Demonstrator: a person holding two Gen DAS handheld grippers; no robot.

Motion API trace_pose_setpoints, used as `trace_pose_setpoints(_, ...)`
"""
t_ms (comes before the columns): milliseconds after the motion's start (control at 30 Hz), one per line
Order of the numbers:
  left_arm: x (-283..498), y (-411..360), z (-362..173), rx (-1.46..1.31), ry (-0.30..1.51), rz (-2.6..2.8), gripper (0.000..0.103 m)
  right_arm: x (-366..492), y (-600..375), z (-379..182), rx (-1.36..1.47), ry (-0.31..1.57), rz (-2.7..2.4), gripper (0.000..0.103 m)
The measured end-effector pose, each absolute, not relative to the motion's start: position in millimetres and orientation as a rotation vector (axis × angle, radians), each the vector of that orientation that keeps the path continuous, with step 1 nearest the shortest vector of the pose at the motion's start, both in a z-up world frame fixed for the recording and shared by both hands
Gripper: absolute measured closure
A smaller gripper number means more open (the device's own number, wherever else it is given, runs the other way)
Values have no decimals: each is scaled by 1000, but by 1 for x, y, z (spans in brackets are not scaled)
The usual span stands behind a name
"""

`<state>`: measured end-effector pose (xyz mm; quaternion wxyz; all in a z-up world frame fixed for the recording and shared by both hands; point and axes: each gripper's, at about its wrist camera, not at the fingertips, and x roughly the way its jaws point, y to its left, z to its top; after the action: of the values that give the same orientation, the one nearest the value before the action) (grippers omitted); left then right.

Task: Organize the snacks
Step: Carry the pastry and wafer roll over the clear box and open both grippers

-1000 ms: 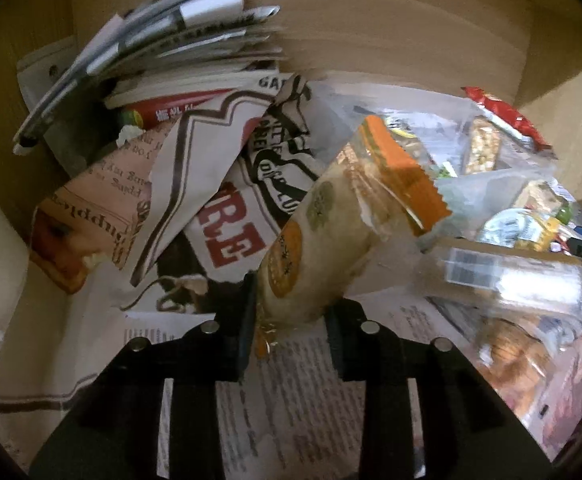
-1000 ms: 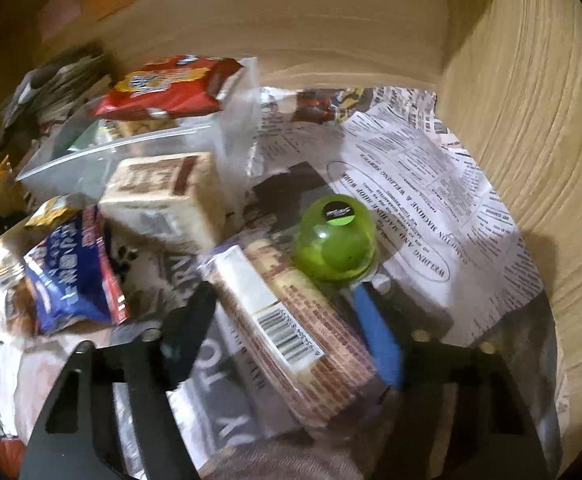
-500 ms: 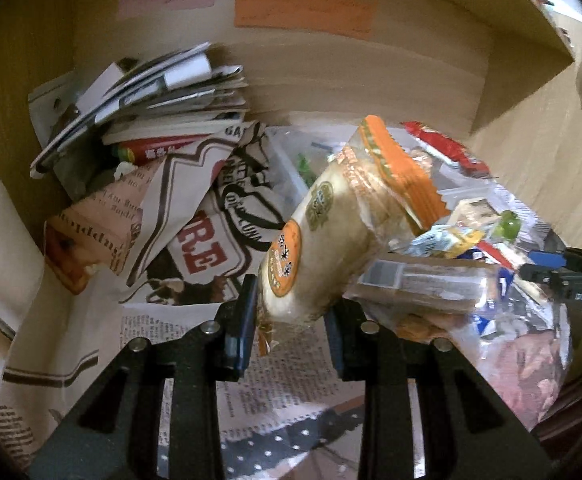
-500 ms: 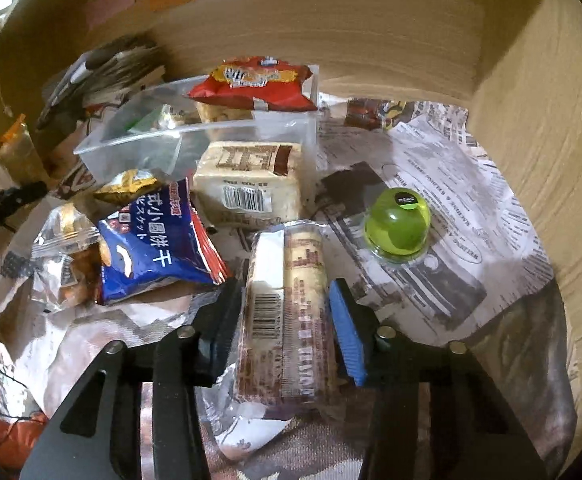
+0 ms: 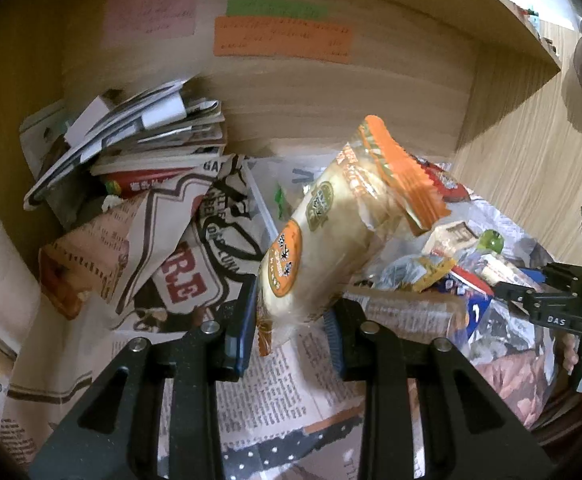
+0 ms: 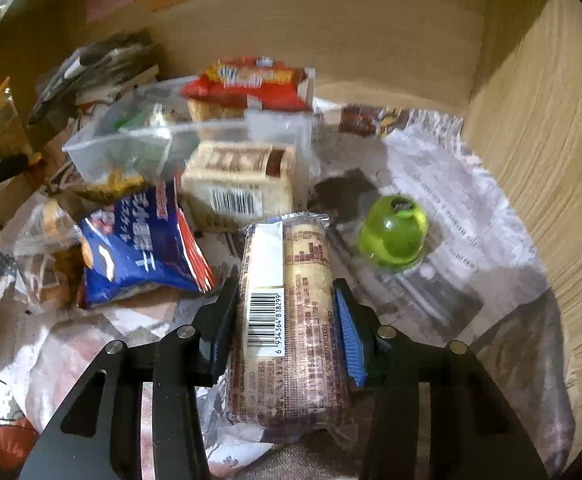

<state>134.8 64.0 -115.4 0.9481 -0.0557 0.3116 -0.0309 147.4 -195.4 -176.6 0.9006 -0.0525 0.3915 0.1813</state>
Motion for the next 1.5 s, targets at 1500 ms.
trace_pose_setpoints(1500, 250, 42, -125, -79, 740, -103, 70, 272, -112, -135, -131, 735, 486, 58)
